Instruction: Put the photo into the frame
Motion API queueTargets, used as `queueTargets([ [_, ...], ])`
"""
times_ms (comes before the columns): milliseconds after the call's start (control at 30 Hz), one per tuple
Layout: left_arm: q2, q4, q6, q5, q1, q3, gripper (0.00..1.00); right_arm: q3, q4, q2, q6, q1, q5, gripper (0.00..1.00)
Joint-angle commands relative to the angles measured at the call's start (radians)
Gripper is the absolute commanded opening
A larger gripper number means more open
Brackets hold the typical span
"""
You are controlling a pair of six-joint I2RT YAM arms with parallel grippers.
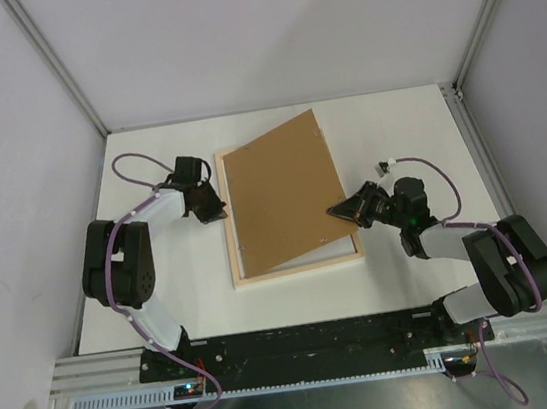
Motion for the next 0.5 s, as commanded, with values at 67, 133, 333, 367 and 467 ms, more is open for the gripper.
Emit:
queueTargets([
  [67,0.021,0.001,0.016,0.01,-0.005,0.002,0.0,0.009,0.152,0.023,-0.025,0.027,0.028,0.0],
  [133,0.021,0.001,0.016,0.012,-0.006,0.003,0.0,0.009,0.16,0.034,-0.027,0.033,0.032,0.0],
  [333,0.027,0.001,0.016,0.012,-0.007,0.003,0.0,0.009,0.142,0.043,-0.057,0.045,0.049,0.0],
  [367,0.028,0.001,0.016,0.013,-0.007,0.004,0.0,0.009,0.135,0.041,-0.064,0.047,0.052,0.0],
  [467,0.032,0.001,0.016,0.014,-0.007,0.005,0.0,0.008,0.117,0.035,-0.082,0.053,0.056,0.0],
])
